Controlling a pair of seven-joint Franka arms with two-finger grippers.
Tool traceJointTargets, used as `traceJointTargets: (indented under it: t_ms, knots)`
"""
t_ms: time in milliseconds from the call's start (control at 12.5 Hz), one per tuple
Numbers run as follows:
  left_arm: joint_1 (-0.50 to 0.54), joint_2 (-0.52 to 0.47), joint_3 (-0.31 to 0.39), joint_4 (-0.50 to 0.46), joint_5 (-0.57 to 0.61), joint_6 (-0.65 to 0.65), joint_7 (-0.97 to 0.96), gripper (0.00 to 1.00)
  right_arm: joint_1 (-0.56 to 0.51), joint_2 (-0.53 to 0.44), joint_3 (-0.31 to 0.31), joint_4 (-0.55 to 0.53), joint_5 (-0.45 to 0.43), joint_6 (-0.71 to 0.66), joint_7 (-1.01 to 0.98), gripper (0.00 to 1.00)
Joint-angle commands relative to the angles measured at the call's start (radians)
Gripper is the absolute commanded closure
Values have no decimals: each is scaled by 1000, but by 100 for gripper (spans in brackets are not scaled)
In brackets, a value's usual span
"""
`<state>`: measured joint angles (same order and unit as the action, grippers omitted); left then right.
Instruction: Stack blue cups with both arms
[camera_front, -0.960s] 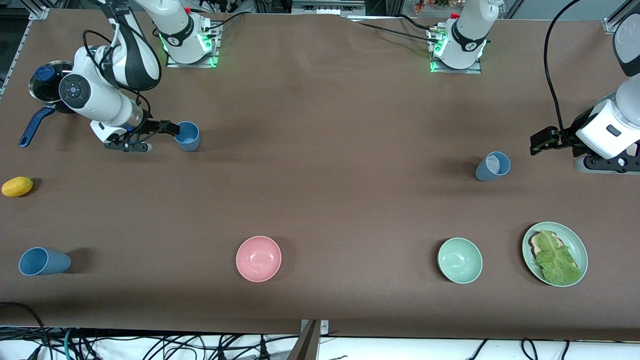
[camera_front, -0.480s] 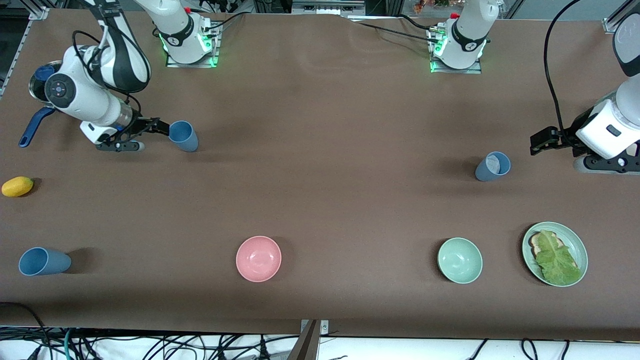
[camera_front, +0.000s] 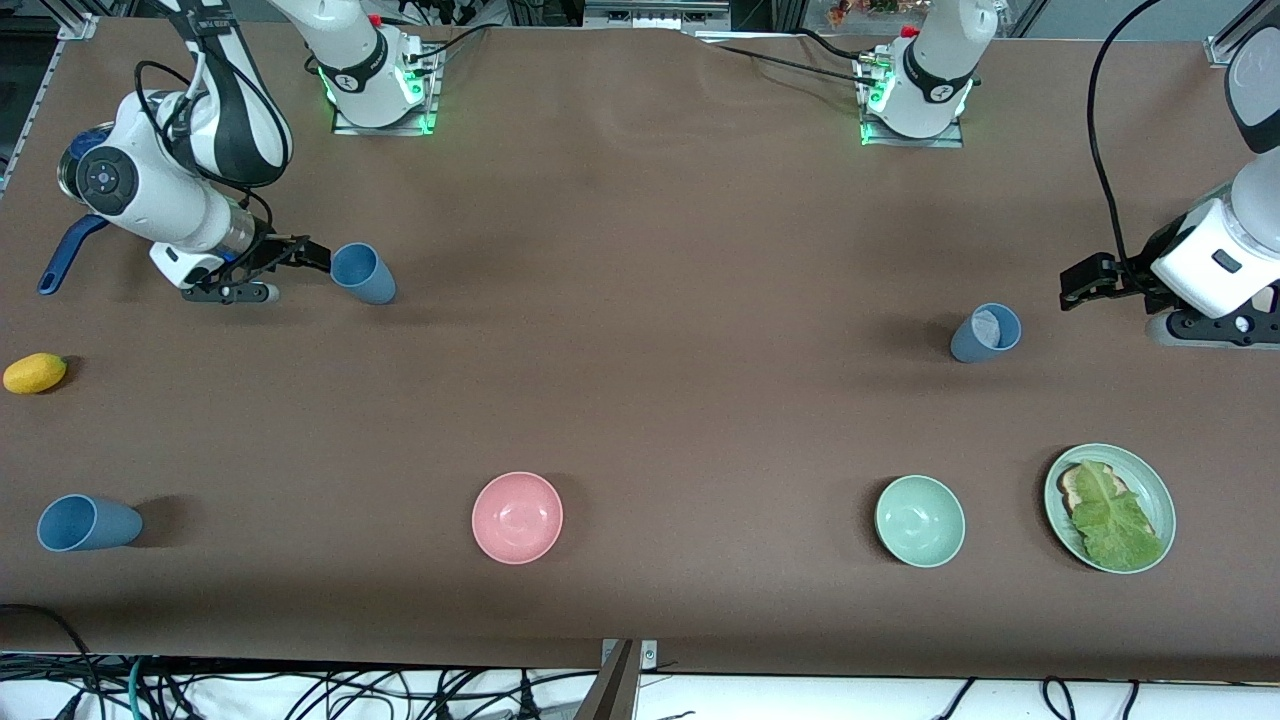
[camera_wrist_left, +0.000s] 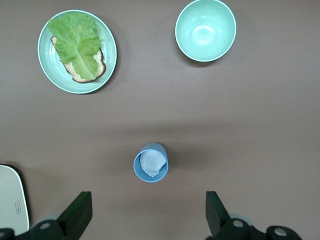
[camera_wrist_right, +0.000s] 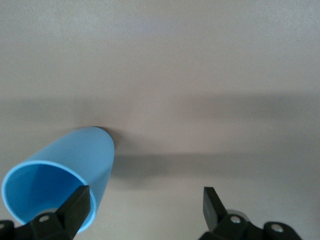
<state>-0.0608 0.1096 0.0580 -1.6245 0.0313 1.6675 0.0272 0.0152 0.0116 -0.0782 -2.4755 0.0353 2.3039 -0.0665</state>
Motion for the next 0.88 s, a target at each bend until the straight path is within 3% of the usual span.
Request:
traceJointTargets:
  t_ms: [0, 800]
  knots:
    - [1, -2, -3, 2, -11, -2, 14, 0, 2, -7, 11, 13, 17, -29, 45, 0]
    - [1, -2, -3, 3, -11, -2, 14, 0, 2, -18, 86, 15, 17, -37, 159, 0]
